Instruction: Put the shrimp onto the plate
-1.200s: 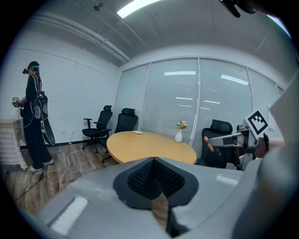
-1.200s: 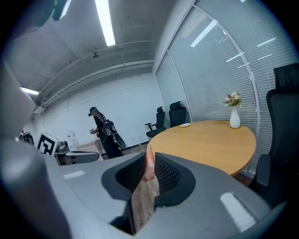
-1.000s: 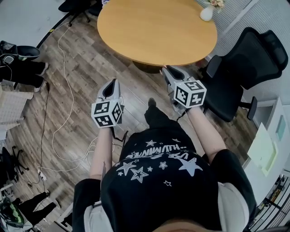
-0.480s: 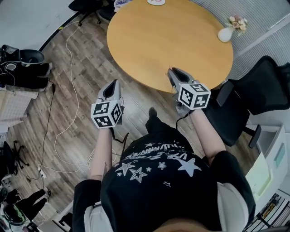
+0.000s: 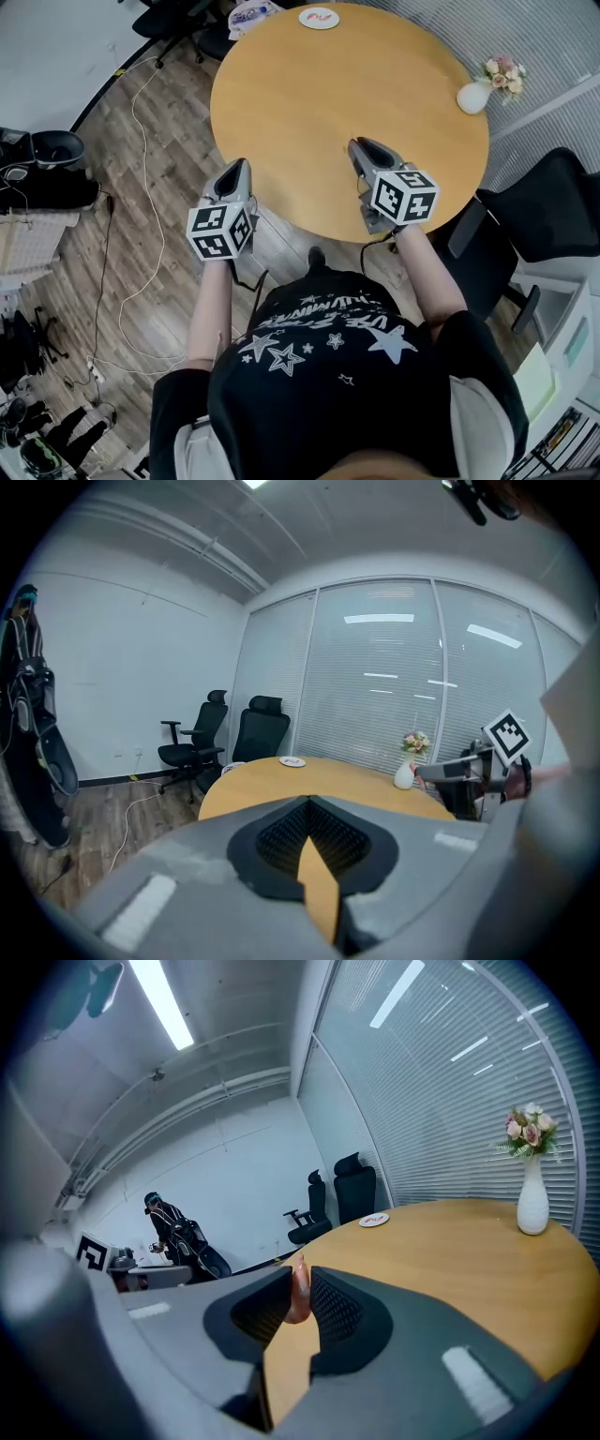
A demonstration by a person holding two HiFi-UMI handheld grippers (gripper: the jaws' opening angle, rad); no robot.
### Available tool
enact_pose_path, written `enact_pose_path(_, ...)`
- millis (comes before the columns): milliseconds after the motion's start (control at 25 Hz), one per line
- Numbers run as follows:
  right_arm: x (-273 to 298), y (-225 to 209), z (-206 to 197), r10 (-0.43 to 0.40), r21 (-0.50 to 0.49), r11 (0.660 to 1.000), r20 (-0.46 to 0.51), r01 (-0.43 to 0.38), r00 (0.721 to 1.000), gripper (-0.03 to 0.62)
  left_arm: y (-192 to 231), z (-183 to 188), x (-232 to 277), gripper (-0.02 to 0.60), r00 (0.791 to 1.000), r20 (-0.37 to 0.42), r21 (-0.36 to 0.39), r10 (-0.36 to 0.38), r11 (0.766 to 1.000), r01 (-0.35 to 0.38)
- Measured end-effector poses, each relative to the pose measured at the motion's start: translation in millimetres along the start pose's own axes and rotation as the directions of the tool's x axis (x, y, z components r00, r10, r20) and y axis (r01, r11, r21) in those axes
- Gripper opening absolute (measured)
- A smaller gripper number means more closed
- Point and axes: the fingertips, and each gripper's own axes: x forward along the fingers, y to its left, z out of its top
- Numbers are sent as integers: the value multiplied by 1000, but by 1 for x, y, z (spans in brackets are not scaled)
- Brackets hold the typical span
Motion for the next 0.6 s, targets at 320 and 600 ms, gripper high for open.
enact_pose_path(320, 33, -33, 32, 1, -14, 1000, 24, 0, 1000, 63, -1, 31, 53, 2, 1000, 8, 54, -9, 999, 8)
enact_pose_path(600, 63, -35, 53, -1, -5, 1000, 51, 2, 999, 63, 15, 58, 77, 2, 999, 25, 63, -29, 998, 27)
